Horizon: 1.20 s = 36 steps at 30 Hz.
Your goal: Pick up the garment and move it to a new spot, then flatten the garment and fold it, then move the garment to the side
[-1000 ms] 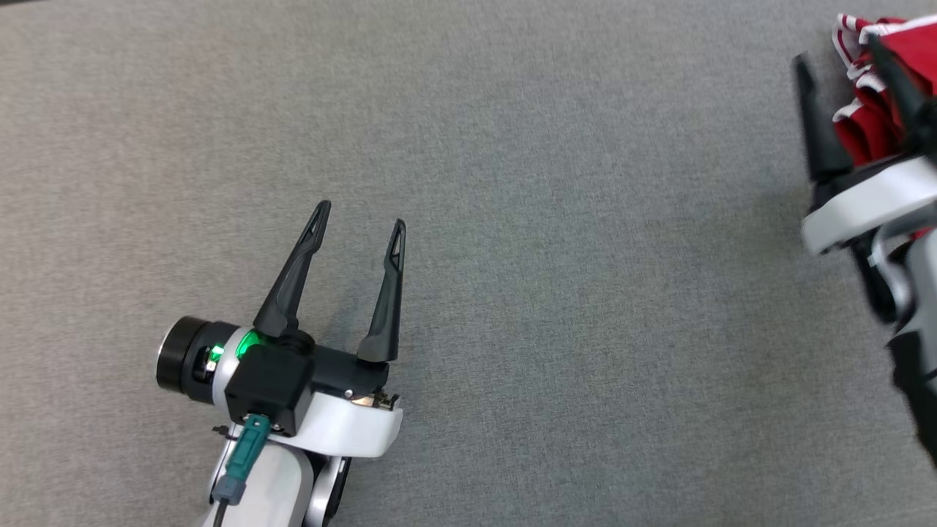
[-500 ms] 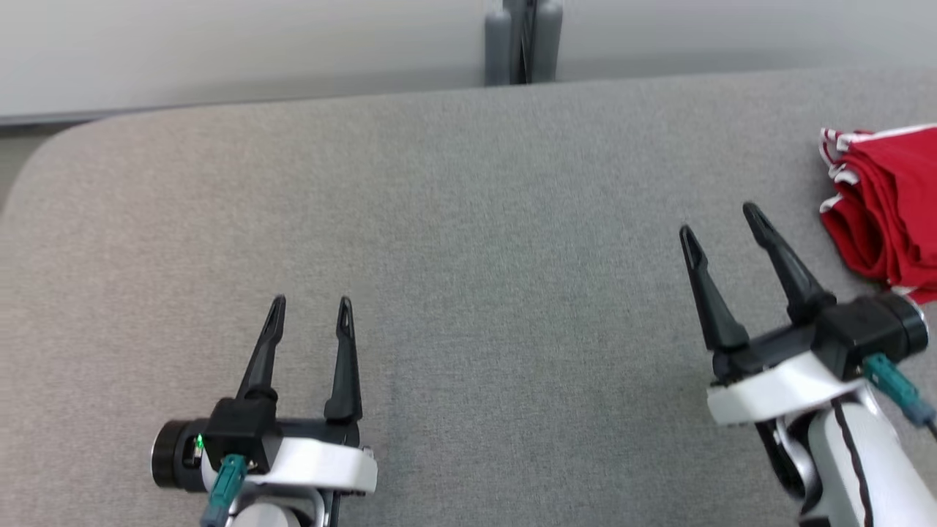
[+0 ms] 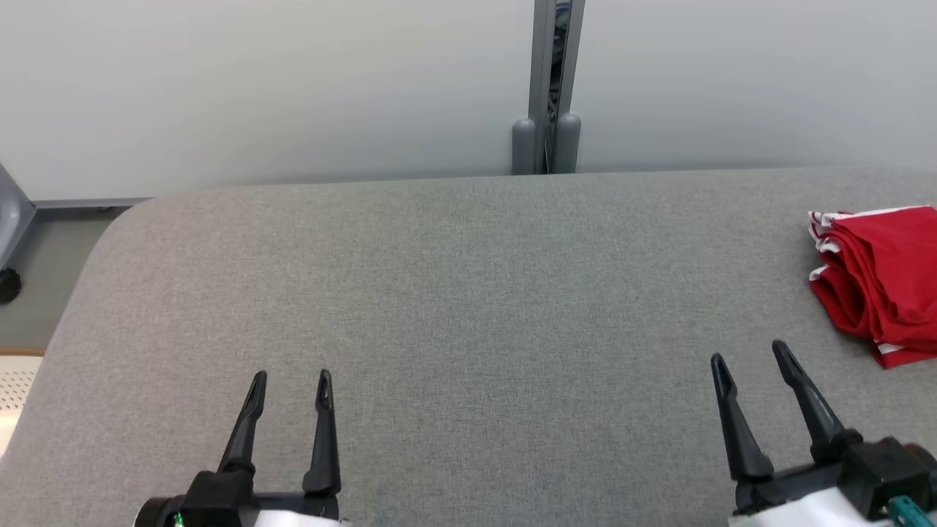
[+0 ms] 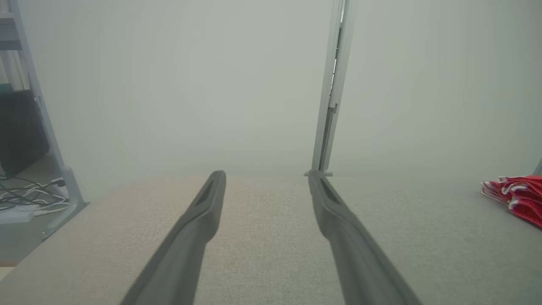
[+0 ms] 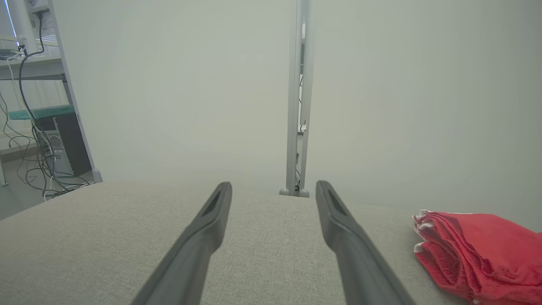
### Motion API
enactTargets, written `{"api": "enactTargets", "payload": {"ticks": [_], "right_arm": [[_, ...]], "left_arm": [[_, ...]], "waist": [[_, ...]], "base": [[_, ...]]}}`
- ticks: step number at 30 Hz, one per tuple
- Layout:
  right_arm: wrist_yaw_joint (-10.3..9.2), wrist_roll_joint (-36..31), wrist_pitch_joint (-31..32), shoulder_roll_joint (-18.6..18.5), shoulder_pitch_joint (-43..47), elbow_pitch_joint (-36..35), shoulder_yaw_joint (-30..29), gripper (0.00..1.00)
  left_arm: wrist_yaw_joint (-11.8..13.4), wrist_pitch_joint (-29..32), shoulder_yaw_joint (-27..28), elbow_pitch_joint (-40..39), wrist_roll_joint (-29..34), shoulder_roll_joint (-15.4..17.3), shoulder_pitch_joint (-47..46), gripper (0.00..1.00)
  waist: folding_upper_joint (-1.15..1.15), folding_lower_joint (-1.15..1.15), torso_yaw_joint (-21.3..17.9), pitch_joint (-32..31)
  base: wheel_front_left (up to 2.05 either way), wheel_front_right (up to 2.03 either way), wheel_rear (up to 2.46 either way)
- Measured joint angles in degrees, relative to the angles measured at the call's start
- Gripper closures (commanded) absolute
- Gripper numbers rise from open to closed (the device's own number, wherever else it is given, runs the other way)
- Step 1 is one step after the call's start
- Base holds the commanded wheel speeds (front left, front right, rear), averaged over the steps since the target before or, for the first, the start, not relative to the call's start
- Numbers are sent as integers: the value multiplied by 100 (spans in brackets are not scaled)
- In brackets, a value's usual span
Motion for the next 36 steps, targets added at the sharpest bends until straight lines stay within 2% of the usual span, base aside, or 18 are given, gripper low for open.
{"api": "enactTargets", "payload": {"ticks": [10,30,31,36], "right_arm": [[0,43,0,86,487,85,-110,0],[0,47,0,112,515,125,-130,0],[0,47,1,115,516,152,-126,100],[0,168,15,166,598,359,-114,100]], "left_arm": [[-194,0,311,149,199,-22,448,0],[-212,-1,358,263,143,-37,527,0],[-210,4,358,287,143,-38,532,100],[-215,37,346,478,22,-56,614,100]], "waist": [[0,0,10,-283],[0,0,23,-256],[0,0,21,-255],[0,0,18,-249]], "base": [[0,0,0],[0,0,0],[0,0,0],[0,0,0]]}}
